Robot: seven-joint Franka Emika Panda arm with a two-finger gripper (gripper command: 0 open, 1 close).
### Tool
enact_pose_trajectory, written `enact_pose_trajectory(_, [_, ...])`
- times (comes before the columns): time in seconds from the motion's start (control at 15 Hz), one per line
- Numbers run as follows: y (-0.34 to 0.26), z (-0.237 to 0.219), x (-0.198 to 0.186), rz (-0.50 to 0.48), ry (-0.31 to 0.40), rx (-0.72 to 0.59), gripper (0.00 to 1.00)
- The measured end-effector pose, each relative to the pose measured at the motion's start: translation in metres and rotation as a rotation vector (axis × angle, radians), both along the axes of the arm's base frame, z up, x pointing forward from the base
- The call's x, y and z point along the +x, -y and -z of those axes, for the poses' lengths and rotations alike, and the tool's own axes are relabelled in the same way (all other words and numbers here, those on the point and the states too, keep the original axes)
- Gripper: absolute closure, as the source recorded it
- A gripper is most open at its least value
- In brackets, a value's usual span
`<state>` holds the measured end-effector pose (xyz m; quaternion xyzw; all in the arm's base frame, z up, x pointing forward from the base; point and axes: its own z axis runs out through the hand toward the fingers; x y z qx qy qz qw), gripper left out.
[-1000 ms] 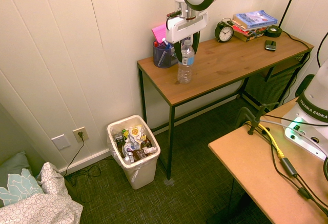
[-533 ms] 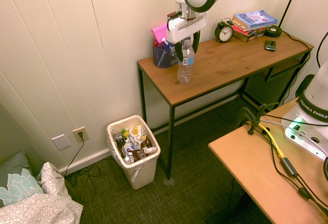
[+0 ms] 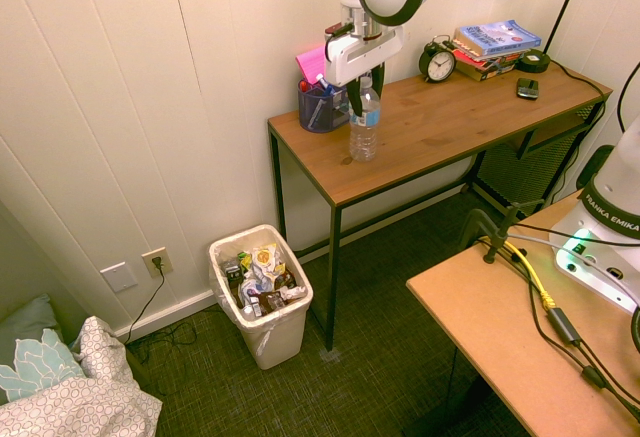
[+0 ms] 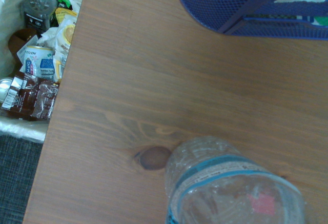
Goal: Throw the bottle in the trash bin
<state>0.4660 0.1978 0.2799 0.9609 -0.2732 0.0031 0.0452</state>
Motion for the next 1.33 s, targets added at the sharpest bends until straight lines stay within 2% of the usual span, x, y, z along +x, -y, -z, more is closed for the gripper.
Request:
enact_pose_trajectory(0.47, [-0.005, -0.014, -0.001, -0.003, 0.026, 0.007, 1.0])
enact_pose_trajectory(0.67, [-0.014, -0.049, -0.003, -0.015, 0.072, 0.021, 1.0])
enact_pose_trajectory(0.87, [-0.048, -0.097, 0.007, -0.059, 0.099, 0.03, 1.0])
enact_pose_trajectory(1.07, [-0.105, -0.11, 0.028, -0.11, 0.073, 0.046, 1.0])
enact_pose_trajectory(1.33, [-0.177, -0.064, 0.062, -0.17, -0.014, 0.082, 1.0])
